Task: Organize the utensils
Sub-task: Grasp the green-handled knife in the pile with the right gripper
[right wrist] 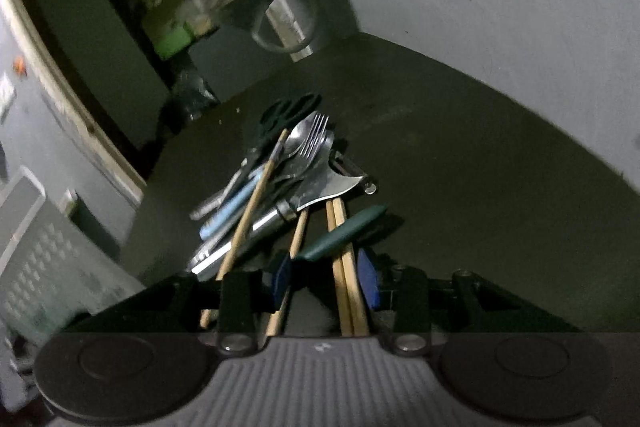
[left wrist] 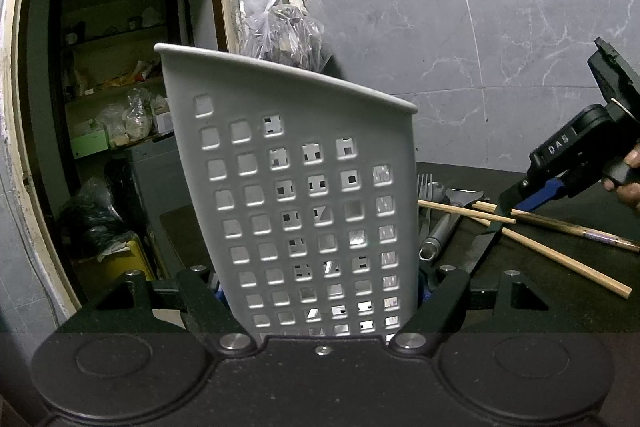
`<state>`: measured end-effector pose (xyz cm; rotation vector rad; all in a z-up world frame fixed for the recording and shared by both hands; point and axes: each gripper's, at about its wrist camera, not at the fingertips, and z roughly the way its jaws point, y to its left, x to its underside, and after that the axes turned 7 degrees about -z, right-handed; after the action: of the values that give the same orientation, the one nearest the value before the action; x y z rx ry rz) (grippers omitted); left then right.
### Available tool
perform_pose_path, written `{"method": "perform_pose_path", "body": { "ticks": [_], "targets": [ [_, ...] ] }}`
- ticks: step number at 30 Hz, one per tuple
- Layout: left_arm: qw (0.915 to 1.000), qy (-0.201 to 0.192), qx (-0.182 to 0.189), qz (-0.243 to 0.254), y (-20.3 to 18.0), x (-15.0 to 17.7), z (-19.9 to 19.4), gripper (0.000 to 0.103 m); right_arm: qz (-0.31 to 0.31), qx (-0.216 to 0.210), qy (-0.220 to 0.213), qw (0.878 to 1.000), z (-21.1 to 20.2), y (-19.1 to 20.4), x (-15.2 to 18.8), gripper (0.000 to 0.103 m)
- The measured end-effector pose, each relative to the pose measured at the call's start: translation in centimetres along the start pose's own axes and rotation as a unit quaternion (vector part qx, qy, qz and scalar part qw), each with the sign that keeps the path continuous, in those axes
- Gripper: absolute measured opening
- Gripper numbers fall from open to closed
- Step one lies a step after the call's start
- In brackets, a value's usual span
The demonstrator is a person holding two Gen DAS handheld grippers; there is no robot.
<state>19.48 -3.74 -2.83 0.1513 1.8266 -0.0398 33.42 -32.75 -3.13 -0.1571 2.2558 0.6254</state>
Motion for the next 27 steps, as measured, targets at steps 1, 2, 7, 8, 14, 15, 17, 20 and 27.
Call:
{"method": "perform_pose_path", "body": {
  "ticks": [1,2,7,8,14,15,17,20,27],
  "targets": [
    [1.0,0.0,0.0,0.0,0.0,0.0,0.0,0.079,0.013,-0.005,-0.003,1.0,0.1,-0.4,-0.1,0.042],
    [1.0,0.0,0.0,0.0,0.0,0.0,0.0,0.079,0.022,-0.007,-0.005,1.0,0.3,-0.6,-0.2,0.041],
    [1.0,0.001,0.0,0.001,-0.1,0.1,0.1,0.079,0.046,-0.001,-0.012,0.999,1.4,-0.8,-0.8,0.033],
    [1.0,0.001,0.0,0.001,0.0,0.2,0.1,0.079,0.048,0.002,-0.012,0.999,1.6,-0.8,-0.9,0.032],
    [1.0,0.001,0.0,0.001,0.0,0.2,0.1,0.079,0.07,0.011,-0.01,0.997,2.4,-0.7,-1.2,0.027],
    [1.0,0.001,0.0,0.002,0.0,0.2,0.1,0.079,0.077,0.006,-0.008,0.997,2.5,-0.9,-1.3,0.027],
    [1.0,0.001,0.0,0.002,0.0,0.2,0.1,0.079,0.098,-0.008,-0.003,0.995,2.7,-1.5,-1.5,0.024],
    [1.0,0.002,0.0,0.002,0.0,0.3,0.2,0.079,0.124,-0.023,0.003,0.992,3.1,-2.2,-1.8,0.023],
    [1.0,0.002,0.0,0.002,0.0,0.3,0.2,0.079,0.124,-0.016,0.015,0.992,3.9,-1.7,-2.4,0.02]
  ]
}}
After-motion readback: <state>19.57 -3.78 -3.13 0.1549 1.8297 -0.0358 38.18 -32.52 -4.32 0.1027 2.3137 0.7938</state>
